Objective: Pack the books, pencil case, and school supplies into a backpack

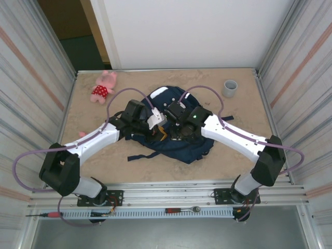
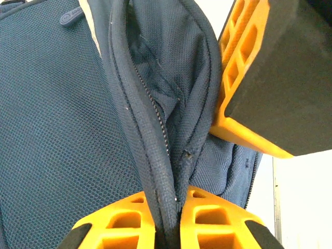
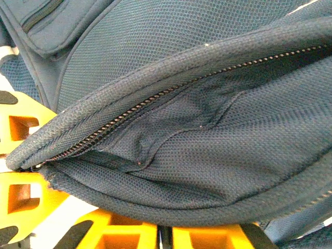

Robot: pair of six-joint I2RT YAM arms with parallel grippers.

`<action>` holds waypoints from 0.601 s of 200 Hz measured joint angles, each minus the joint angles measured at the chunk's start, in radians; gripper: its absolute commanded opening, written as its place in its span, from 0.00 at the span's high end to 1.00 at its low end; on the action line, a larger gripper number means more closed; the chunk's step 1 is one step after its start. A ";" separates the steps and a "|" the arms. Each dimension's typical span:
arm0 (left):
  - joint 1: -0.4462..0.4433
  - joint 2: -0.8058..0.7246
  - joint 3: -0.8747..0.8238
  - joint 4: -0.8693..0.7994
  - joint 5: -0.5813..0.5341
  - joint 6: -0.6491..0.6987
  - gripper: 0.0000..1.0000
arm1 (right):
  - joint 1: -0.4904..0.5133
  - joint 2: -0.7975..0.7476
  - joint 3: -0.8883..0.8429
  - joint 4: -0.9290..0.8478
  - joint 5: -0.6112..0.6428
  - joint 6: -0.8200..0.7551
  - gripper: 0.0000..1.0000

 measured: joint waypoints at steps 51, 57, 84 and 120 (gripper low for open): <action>0.019 -0.001 -0.003 0.000 0.003 0.058 1.00 | -0.057 -0.053 -0.038 0.016 -0.066 -0.087 0.99; 0.022 -0.001 -0.003 -0.003 0.002 0.070 1.00 | -0.074 -0.064 -0.049 0.021 -0.084 -0.103 0.98; 0.024 -0.002 -0.002 -0.014 -0.031 0.129 0.99 | -0.123 -0.084 -0.080 0.056 -0.174 -0.159 0.99; 0.028 -0.006 -0.002 -0.047 -0.057 0.137 0.67 | -0.126 -0.084 -0.115 0.098 -0.224 -0.184 1.00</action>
